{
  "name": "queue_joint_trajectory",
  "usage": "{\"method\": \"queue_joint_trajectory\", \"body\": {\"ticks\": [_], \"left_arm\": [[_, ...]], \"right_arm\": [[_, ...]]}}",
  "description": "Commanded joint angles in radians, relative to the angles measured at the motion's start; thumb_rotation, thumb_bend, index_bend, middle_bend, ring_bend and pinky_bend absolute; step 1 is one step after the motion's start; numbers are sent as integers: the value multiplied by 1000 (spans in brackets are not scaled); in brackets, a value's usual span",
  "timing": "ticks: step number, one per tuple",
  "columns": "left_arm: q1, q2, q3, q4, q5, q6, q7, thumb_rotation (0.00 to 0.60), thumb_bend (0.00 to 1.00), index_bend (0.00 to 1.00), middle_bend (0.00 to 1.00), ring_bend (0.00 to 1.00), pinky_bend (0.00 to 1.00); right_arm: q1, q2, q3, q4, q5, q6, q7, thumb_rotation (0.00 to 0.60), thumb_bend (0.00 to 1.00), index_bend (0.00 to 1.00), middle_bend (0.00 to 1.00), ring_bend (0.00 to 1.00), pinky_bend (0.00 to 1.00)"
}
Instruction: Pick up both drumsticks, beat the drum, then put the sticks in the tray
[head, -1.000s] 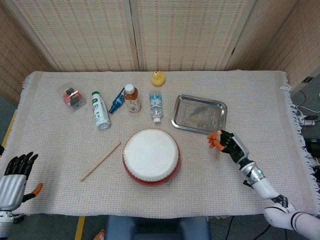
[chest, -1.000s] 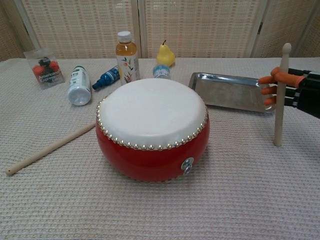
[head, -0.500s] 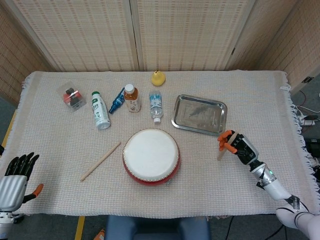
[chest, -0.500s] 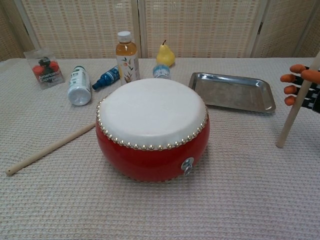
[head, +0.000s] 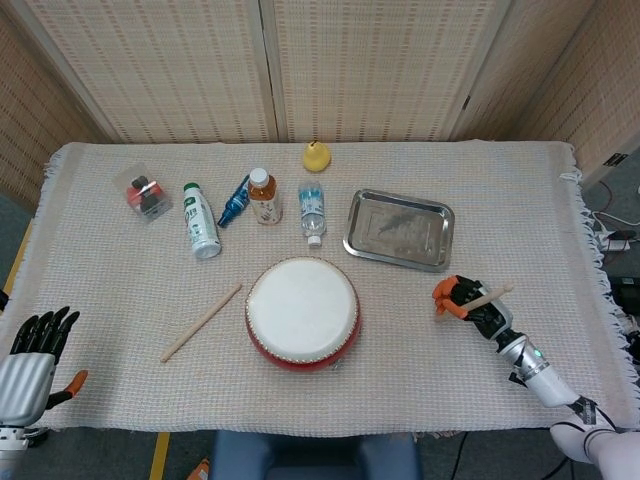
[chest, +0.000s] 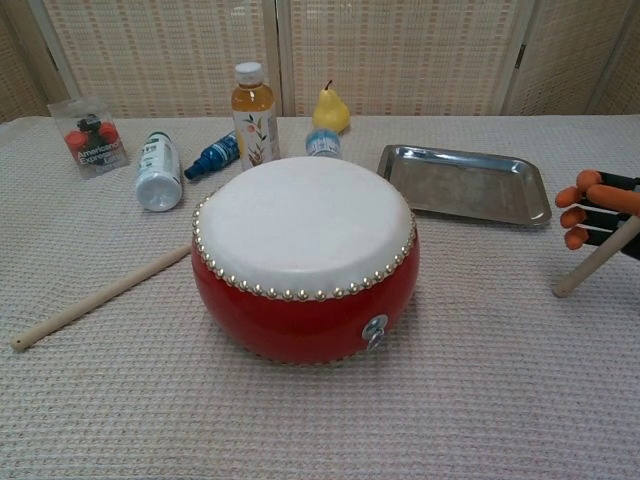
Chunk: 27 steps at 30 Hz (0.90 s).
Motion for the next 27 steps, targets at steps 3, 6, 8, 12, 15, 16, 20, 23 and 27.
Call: {"method": "queue_joint_trajectory", "body": {"ticks": [3, 6, 8, 12, 15, 16, 20, 23, 27], "left_arm": [[1, -1, 1, 0, -3, -2, -1, 600, 281, 38, 0, 0, 47], [3, 0, 1, 2, -3, -1, -3, 600, 282, 38, 0, 0, 46], [4, 0, 2, 5, -4, -2, -5, 600, 282, 38, 0, 0, 47], [5, -1, 3, 10, -7, -4, -10, 600, 281, 38, 0, 0, 46], [7, -2, 5, 14, -8, -6, -14, 600, 282, 38, 0, 0, 47], [7, -2, 5, 15, -8, -6, -15, 600, 282, 38, 0, 0, 46], [8, -3, 6, 20, -11, -10, -19, 600, 281, 39, 0, 0, 47], [8, -4, 6, 22, -11, -11, -22, 600, 281, 38, 0, 0, 47], [7, -6, 7, 25, -10, -13, -24, 600, 281, 38, 0, 0, 47]], "right_arm": [[12, -30, -11, 13, 2, -28, -54, 600, 260, 671, 517, 489, 549], [18, -45, -14, 18, 5, -40, -85, 600, 259, 721, 539, 502, 549], [20, -54, -14, 19, 10, -48, -104, 600, 259, 757, 557, 517, 549], [23, -69, -15, 22, 20, -69, -133, 600, 260, 824, 602, 550, 554], [25, -79, -17, 27, 24, -84, -147, 600, 259, 872, 637, 583, 579], [26, -82, -18, 29, 26, -89, -152, 600, 259, 890, 650, 596, 589], [29, -95, -22, 37, 29, -103, -170, 600, 259, 956, 700, 649, 621], [31, -104, -21, 41, 33, -109, -178, 600, 260, 995, 746, 704, 650], [39, -110, -23, 38, 34, -119, -182, 600, 259, 1000, 839, 808, 693]]}}
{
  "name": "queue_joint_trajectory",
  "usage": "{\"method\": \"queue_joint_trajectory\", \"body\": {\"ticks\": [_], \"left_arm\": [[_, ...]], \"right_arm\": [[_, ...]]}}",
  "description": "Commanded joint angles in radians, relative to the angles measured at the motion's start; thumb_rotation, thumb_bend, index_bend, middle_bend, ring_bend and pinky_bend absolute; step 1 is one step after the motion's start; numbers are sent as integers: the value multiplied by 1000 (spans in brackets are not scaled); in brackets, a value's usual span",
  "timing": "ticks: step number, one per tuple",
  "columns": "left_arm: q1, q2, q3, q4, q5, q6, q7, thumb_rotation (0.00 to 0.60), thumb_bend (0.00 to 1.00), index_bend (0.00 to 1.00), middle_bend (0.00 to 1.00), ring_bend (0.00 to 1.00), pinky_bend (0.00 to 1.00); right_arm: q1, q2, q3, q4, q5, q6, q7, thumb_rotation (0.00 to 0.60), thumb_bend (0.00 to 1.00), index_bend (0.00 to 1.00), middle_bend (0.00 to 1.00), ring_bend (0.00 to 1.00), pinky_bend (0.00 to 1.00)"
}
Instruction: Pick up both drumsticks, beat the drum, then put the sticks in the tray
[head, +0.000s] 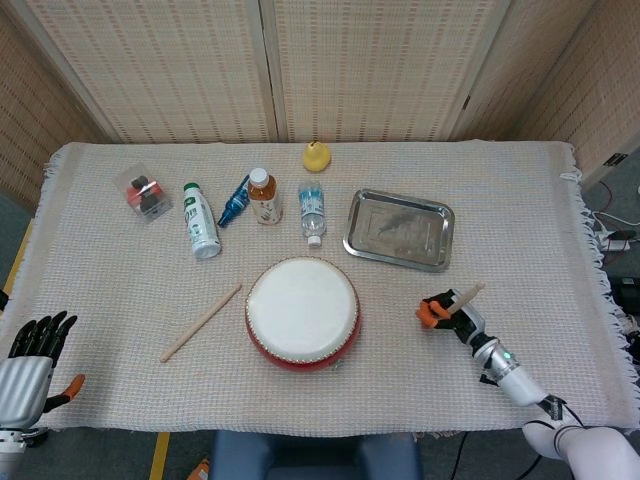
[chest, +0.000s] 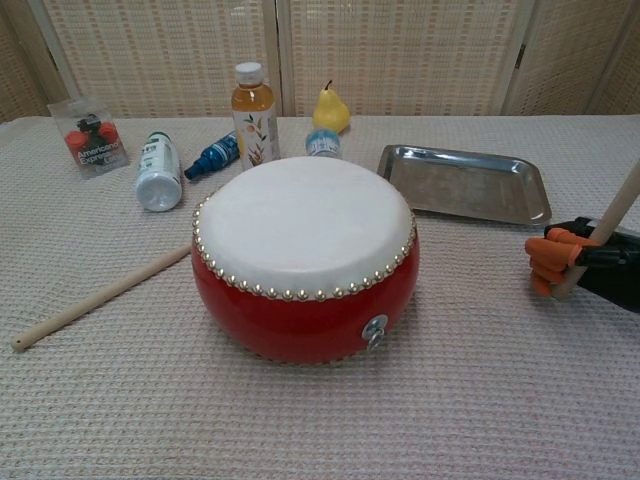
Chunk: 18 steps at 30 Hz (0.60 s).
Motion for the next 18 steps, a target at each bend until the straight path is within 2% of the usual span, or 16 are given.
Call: {"method": "queue_joint_trajectory", "body": {"ticks": [1, 5, 9, 12, 15, 18], "left_arm": [[0, -1, 1, 1, 1, -1, -1, 600, 282, 38, 0, 0, 47], [0, -4, 0, 6, 0, -2, -4, 600, 281, 38, 0, 0, 47], [-1, -5, -1, 13, -1, -4, -8, 600, 281, 38, 0, 0, 47], [-2, -4, -2, 20, -3, -7, -11, 600, 282, 38, 0, 0, 47], [-7, 0, -2, 25, 1, -13, -9, 600, 282, 38, 0, 0, 47], [-18, 3, -5, 30, 11, -18, -9, 600, 283, 40, 0, 0, 46]], "right_arm": [[5, -3, 0, -3, 1, -6, -3, 600, 259, 1000, 863, 835, 709], [6, -18, 17, -7, 19, -8, -49, 600, 300, 1000, 962, 943, 828], [10, -22, 32, -21, 27, 5, -124, 600, 566, 1000, 1000, 1000, 993], [22, 6, 34, -66, 20, 11, -210, 600, 683, 1000, 1000, 1000, 1000], [43, 75, 29, -159, 9, -5, -370, 600, 744, 1000, 1000, 1000, 1000], [72, 200, 45, -353, 31, -57, -563, 600, 777, 1000, 1000, 1000, 1000]]}}
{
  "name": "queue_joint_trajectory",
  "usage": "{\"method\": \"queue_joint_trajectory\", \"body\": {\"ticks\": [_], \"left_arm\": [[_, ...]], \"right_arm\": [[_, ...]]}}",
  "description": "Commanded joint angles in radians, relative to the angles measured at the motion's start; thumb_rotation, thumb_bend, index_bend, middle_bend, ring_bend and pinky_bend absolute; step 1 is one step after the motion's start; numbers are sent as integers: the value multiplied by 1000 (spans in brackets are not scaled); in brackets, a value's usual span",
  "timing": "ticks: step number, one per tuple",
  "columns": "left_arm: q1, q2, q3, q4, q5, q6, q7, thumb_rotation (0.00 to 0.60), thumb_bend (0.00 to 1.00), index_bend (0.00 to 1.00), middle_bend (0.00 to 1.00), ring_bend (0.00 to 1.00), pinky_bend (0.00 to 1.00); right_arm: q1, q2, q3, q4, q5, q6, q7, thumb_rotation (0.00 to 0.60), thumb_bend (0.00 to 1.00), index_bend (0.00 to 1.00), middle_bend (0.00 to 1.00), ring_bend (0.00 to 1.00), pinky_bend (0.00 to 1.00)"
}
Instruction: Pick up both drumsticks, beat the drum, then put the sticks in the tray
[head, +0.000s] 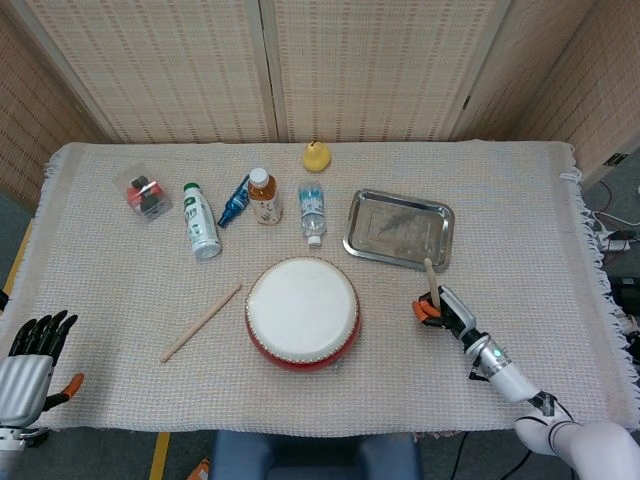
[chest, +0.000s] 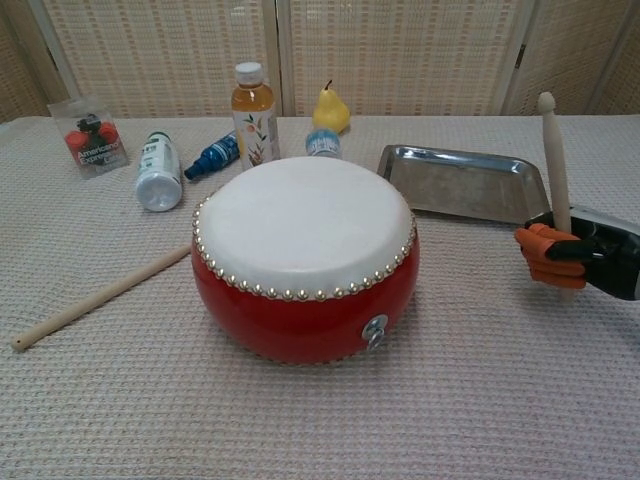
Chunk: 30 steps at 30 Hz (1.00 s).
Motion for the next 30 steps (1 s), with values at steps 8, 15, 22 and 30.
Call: {"method": "queue_joint_trajectory", "body": {"ticks": [8, 15, 22, 30], "left_arm": [[-78, 21, -17, -11, 58, -60, -45, 600, 283, 71, 25, 3, 67], [-179, 8, -41, -28, 51, -187, -97, 600, 288, 157, 136, 98, 169], [-254, -63, -43, -27, -33, -347, -77, 600, 289, 156, 155, 115, 168], [-285, -185, -43, 8, -163, -434, 54, 600, 288, 128, 116, 101, 152]], "right_arm": [[128, 542, 106, -812, 273, -310, -942, 600, 786, 1000, 1000, 1000, 1000], [168, 739, 181, -1103, 558, -288, -1376, 600, 786, 1000, 1000, 1000, 1000], [173, 835, 233, -1233, 708, -221, -1528, 600, 786, 1000, 1000, 1000, 1000], [154, 874, 250, -1269, 751, -225, -1567, 600, 786, 1000, 1000, 1000, 1000]]}}
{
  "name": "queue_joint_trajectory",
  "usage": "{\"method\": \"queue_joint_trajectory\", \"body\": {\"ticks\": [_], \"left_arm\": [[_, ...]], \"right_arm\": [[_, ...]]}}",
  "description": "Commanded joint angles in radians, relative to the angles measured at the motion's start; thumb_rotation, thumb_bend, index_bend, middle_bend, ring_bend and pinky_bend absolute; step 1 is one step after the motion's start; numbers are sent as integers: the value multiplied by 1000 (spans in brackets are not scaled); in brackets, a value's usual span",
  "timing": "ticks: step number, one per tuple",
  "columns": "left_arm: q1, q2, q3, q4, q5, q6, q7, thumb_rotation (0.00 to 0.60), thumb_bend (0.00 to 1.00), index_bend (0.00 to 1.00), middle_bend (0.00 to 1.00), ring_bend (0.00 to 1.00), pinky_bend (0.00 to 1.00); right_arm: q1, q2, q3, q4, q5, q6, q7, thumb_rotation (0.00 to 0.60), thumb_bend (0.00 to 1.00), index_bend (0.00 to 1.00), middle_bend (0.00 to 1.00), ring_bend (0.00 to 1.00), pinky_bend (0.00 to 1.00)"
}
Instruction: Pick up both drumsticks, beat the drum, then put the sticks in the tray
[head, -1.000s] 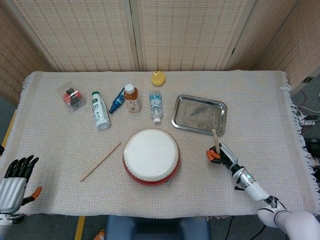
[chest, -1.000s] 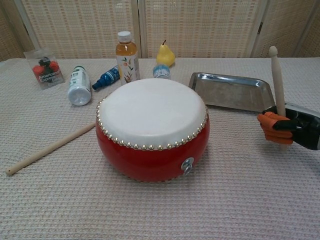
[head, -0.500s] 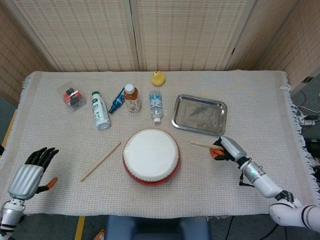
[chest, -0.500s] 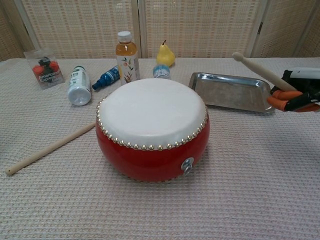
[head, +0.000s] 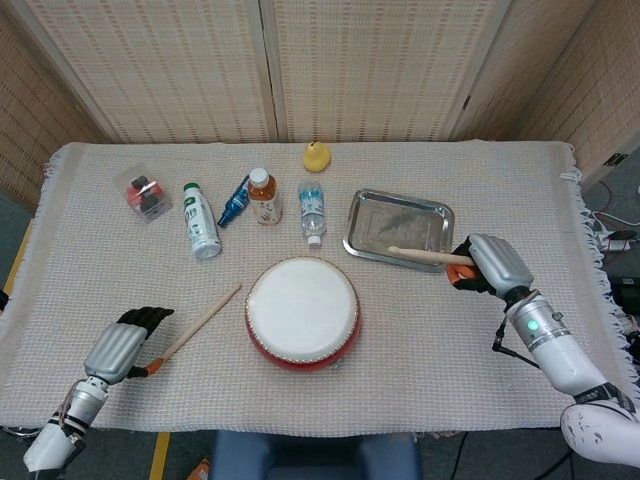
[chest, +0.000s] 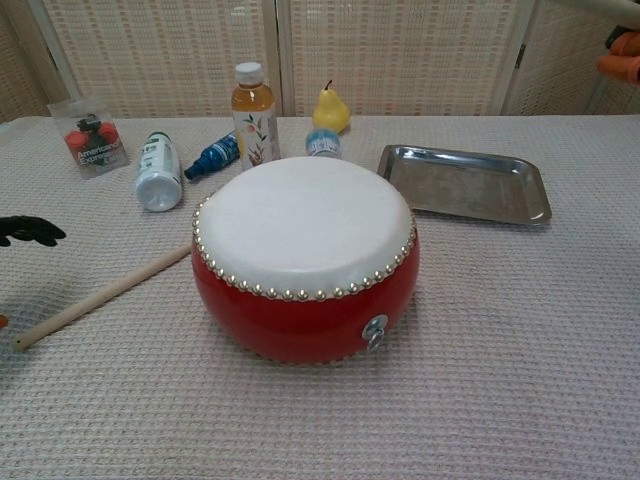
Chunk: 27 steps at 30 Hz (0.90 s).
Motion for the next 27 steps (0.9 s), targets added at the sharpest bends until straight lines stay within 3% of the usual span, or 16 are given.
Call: {"method": "queue_joint_trajectory", "body": {"ticks": [1, 5, 12, 20, 27], "left_arm": [[-16, -67, -8, 26, -72, -28, 61, 600, 288, 128, 113, 100, 152], [-18, -129, -28, 57, -173, -23, 166, 600, 288, 146, 108, 101, 152], [-31, -146, -46, 56, -295, -64, 184, 600, 289, 227, 119, 100, 154], [-46, -151, -49, 55, -327, -97, 127, 600, 302, 292, 126, 100, 154], [-52, -155, -49, 62, -337, -105, 110, 600, 364, 460, 170, 109, 163]], "right_arm": [[-6, 3, 5, -2, 3, -9, 4, 600, 786, 1000, 1000, 1000, 1000], [-19, 2, 12, 1, -11, -26, 15, 600, 785, 1000, 1000, 1000, 1000], [-42, 2, 28, 11, -41, -38, 46, 600, 785, 1000, 1000, 1000, 1000], [-66, -5, 45, 30, -71, -50, 84, 600, 784, 1000, 1000, 1000, 1000], [-76, -7, 54, 38, -86, -54, 102, 600, 784, 1000, 1000, 1000, 1000]]}}
